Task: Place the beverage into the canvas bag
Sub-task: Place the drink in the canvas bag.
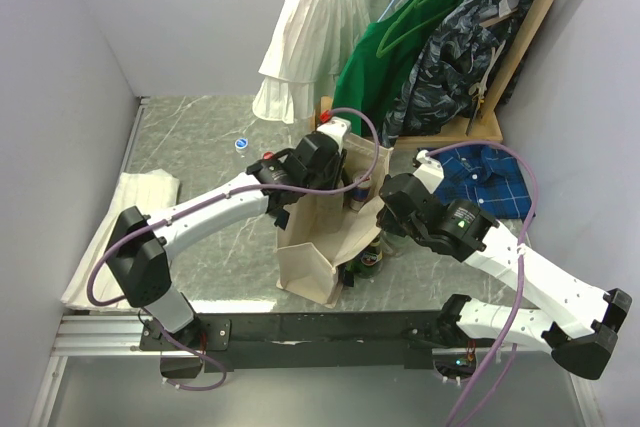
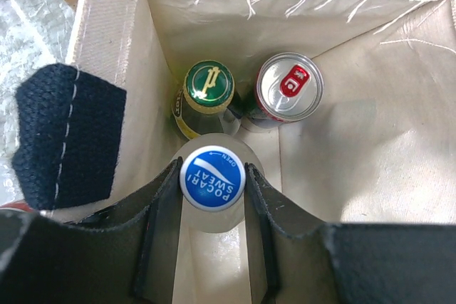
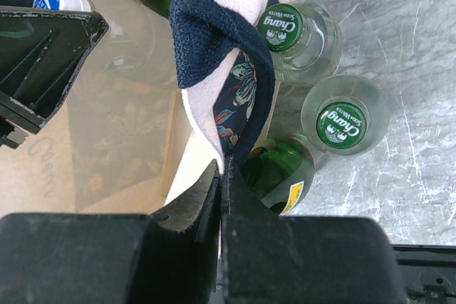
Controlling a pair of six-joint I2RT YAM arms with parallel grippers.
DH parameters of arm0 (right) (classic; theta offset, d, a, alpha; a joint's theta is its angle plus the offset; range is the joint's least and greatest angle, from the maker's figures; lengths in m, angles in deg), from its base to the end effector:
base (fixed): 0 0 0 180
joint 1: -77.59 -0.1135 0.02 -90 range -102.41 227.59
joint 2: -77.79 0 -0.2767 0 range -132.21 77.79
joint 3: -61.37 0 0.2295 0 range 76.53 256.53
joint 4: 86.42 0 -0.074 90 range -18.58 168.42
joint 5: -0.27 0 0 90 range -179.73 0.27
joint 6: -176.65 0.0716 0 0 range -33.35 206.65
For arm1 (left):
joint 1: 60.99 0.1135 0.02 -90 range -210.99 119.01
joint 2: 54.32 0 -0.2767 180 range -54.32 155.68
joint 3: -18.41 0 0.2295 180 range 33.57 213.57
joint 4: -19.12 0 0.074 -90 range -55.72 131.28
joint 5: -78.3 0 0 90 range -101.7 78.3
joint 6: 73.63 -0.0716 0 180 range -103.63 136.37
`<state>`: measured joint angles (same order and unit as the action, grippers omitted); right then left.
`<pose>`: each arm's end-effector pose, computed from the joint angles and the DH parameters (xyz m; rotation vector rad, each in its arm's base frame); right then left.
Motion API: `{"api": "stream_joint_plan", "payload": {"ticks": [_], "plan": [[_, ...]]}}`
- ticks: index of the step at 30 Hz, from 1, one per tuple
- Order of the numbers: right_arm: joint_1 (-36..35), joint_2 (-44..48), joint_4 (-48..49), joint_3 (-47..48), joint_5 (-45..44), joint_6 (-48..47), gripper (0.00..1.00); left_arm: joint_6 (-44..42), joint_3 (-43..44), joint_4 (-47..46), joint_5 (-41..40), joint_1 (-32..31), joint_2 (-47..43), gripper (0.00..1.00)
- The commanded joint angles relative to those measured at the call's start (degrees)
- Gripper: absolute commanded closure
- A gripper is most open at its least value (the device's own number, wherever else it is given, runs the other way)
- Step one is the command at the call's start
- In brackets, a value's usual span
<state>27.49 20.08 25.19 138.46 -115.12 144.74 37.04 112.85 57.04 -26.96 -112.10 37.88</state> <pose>0.1388 0.1181 0.3189 0.3608 2.3283 0.4007 0.2508 -0.2810 0.3155 0.4306 2.1571 -0.4219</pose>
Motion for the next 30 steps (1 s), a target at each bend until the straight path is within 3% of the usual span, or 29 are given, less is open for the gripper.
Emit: {"api": "stream_joint_plan", "payload": {"ticks": [1, 30], "plan": [[-0.25, -0.29, -2.31, 0.82, -1.68, 0.27, 1.00, -0.80, 0.34, -4.22, -3.10, -0.65, 0.17, 0.98], [-0.17, -1.08, -2.23, 1.44, -1.68, 0.01, 1.00, -0.28, -2.73, -8.70, -13.21, -1.71, -2.64, 0.99]]}}
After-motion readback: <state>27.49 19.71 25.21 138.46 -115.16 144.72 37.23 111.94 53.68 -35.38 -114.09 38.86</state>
